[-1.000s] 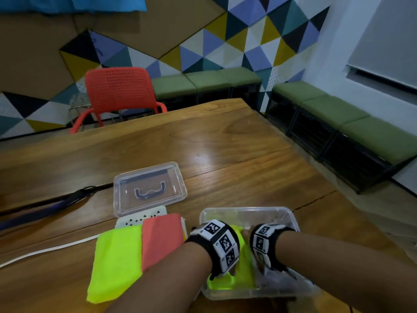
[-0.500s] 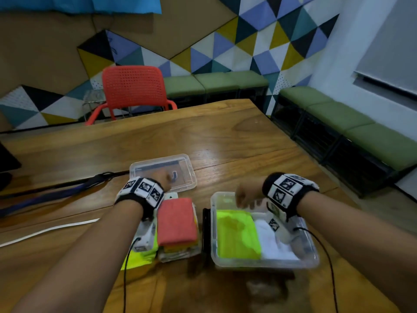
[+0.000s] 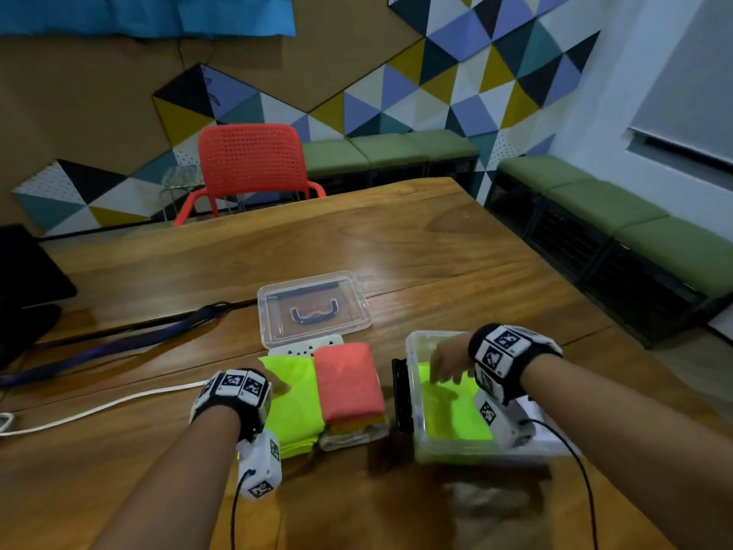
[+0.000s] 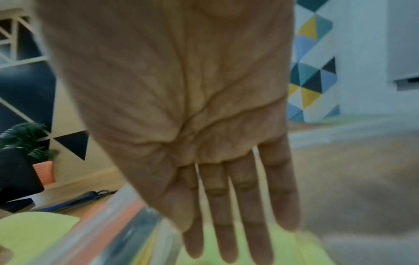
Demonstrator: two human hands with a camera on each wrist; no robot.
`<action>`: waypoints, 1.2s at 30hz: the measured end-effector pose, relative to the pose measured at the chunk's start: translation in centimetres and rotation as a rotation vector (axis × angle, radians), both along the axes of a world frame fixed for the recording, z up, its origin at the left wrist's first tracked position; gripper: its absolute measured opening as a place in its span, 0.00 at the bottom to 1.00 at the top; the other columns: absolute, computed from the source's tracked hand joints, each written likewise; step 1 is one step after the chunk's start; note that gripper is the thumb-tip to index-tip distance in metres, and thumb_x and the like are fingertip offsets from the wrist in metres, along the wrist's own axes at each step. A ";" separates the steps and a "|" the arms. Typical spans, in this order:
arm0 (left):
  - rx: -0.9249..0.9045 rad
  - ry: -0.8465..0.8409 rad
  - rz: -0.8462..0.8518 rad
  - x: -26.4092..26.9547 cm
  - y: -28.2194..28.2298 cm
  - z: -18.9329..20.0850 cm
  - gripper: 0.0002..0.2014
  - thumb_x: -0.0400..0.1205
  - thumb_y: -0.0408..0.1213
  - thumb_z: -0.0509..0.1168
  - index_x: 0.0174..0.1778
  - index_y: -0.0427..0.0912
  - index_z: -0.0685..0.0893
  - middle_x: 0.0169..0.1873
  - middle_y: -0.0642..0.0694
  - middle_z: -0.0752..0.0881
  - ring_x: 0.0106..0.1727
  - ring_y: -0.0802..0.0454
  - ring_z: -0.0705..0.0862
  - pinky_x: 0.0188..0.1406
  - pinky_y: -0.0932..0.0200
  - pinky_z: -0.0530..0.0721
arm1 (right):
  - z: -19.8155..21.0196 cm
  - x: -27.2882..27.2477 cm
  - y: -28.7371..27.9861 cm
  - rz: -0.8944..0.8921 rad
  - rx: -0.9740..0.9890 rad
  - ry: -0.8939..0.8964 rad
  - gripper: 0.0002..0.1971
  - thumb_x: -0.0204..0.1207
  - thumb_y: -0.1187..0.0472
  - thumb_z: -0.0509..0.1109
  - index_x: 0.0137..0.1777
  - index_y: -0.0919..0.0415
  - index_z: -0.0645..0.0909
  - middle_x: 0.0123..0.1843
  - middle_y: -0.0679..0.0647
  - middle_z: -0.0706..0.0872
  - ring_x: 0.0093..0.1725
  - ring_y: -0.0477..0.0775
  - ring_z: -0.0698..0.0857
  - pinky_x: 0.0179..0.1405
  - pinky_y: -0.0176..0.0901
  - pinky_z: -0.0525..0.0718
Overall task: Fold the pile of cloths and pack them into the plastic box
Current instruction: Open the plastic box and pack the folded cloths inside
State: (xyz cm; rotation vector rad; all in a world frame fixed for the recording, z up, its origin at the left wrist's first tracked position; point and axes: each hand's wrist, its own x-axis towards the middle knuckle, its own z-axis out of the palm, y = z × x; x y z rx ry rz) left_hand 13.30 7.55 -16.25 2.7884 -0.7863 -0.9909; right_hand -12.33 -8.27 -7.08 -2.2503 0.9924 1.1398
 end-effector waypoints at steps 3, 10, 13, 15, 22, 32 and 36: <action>-0.088 0.117 0.055 0.7 0.2 0.6 0.42 0.69 0.46 0.78 0.76 0.37 0.68 0.73 0.35 0.73 0.71 0.38 0.75 0.68 0.47 0.76 | 1.7 1.0 0.4 -0.033 -0.246 -0.059 0.16 0.83 0.64 0.60 0.66 0.72 0.78 0.64 0.66 0.83 0.37 0.50 0.86 0.34 0.37 0.79; -0.422 0.227 0.240 1.0 0.4 3.2 0.23 0.77 0.34 0.69 0.65 0.28 0.74 0.55 0.32 0.80 0.53 0.37 0.80 0.50 0.51 0.80 | 3.7 5.3 3.2 -0.108 -0.368 -0.499 0.15 0.81 0.66 0.57 0.64 0.67 0.79 0.64 0.63 0.82 0.62 0.61 0.81 0.60 0.50 0.79; -0.569 0.153 0.213 0.5 -0.7 6.2 0.26 0.79 0.39 0.68 0.69 0.30 0.69 0.61 0.35 0.79 0.62 0.37 0.79 0.54 0.51 0.78 | 2.9 7.0 4.3 -0.144 -0.274 -0.660 0.15 0.81 0.63 0.60 0.65 0.66 0.78 0.65 0.63 0.82 0.63 0.62 0.81 0.61 0.49 0.78; -0.705 0.172 0.208 -0.4 -1.7 8.7 0.29 0.81 0.38 0.66 0.74 0.33 0.64 0.65 0.34 0.77 0.65 0.36 0.77 0.60 0.49 0.77 | 2.6 7.9 4.7 -0.242 -0.167 -0.802 0.20 0.81 0.57 0.62 0.71 0.65 0.73 0.68 0.64 0.79 0.65 0.62 0.80 0.64 0.50 0.78; -0.975 0.400 0.127 -6.1 -5.9 13.9 0.30 0.80 0.29 0.62 0.78 0.41 0.61 0.68 0.35 0.73 0.60 0.42 0.76 0.65 0.48 0.76 | 5.2 5.1 3.5 -0.832 0.345 -1.219 0.28 0.78 0.58 0.67 0.76 0.57 0.62 0.57 0.56 0.81 0.51 0.57 0.83 0.53 0.54 0.81; -0.616 0.277 -0.543 -18.0 -9.0 9.8 0.21 0.79 0.39 0.67 0.68 0.48 0.72 0.70 0.37 0.70 0.64 0.40 0.78 0.53 0.56 0.81 | 1.9 -8.8 -0.5 -0.869 0.217 -0.718 0.05 0.79 0.66 0.67 0.52 0.59 0.76 0.40 0.54 0.83 0.38 0.53 0.83 0.39 0.49 0.87; -0.340 0.408 -0.631 -19.9 -9.7 9.1 0.33 0.76 0.38 0.72 0.75 0.52 0.64 0.73 0.37 0.63 0.51 0.41 0.80 0.26 0.62 0.82 | -0.4 -10.6 -1.2 -0.821 0.187 -0.580 0.02 0.79 0.62 0.68 0.46 0.56 0.79 0.41 0.52 0.82 0.36 0.48 0.84 0.45 0.46 0.86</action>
